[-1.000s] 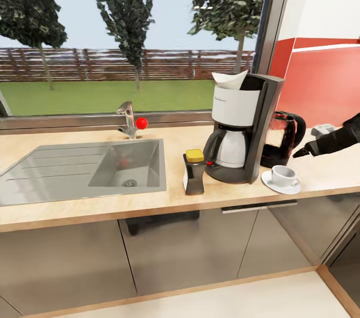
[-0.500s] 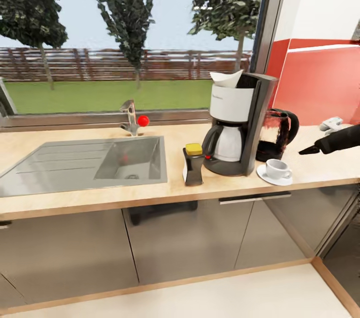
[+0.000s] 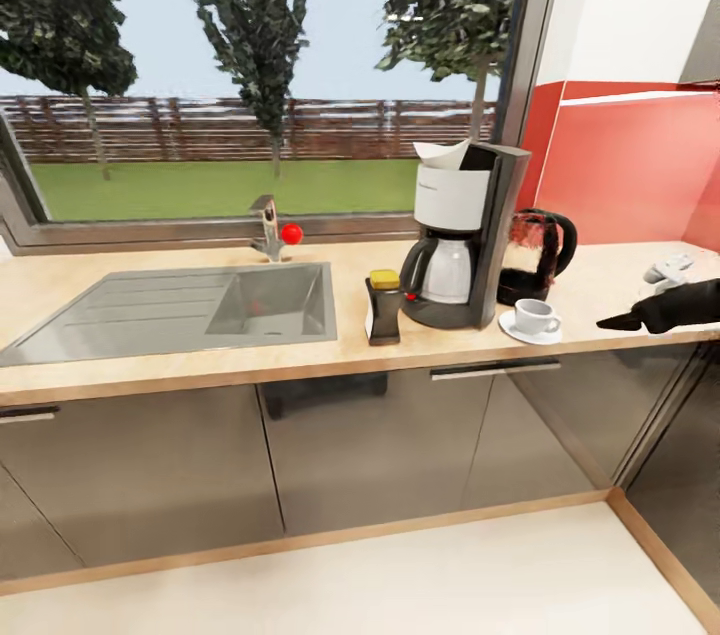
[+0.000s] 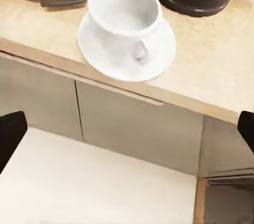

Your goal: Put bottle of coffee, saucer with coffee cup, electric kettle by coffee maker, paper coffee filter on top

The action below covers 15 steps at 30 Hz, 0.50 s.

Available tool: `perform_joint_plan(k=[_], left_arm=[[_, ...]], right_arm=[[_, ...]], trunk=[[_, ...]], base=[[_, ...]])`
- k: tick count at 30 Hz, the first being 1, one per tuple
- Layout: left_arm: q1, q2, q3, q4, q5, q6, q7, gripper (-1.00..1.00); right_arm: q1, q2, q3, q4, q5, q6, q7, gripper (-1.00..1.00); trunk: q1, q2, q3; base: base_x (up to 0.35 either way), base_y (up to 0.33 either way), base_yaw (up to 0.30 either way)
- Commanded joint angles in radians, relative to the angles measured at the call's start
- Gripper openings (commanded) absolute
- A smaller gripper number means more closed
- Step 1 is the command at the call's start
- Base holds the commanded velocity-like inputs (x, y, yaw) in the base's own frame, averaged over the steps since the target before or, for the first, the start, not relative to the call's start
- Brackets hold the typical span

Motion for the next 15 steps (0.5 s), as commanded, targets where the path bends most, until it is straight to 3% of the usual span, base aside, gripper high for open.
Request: perform_joint_plan(k=[1, 3, 5, 12, 15], left_arm=[[0.000, 0.000, -0.003, 0.000, 0.003, -0.003, -0.001, 1.00], [0.000, 0.000, -0.003, 0.000, 0.003, -0.003, -0.001, 1.00], [0.000, 0.000, -0.002, 0.001, 0.003, -0.003, -0.001, 1.00], [0.000, 0.001, 0.000, 0.002, 0.003, -0.002, -0.001, 1.00], [0.000, 0.001, 0.001, 0.003, 0.003, -0.002, -0.001, 1.00]], right_arm=[[0.068, 0.000, -0.014, -0.039, 0.010, 0.009, 0.036, 1.00], [0.104, 0.001, -0.021, -0.048, 0.011, 0.008, 0.043, 1.00], [0.202, 0.003, -0.030, -0.057, 0.011, 0.005, 0.050, 1.00], [0.409, 0.005, -0.037, -0.052, 0.012, -0.001, 0.046, 1.00], [0.514, 0.007, -0.084, -0.032, 0.013, -0.042, 0.044, 1.00]], trunk=[[0.000, -0.001, -0.001], [0.000, -0.001, -0.001], [0.000, -0.001, -0.001], [0.000, -0.001, -0.001], [0.000, -0.001, -0.001]], base=[[-0.110, 0.000, 0.000], [-0.079, 0.000, 0.000], [-0.034, 0.000, 0.000], [-0.009, 0.000, 0.000], [-0.001, 0.000, 0.000]])
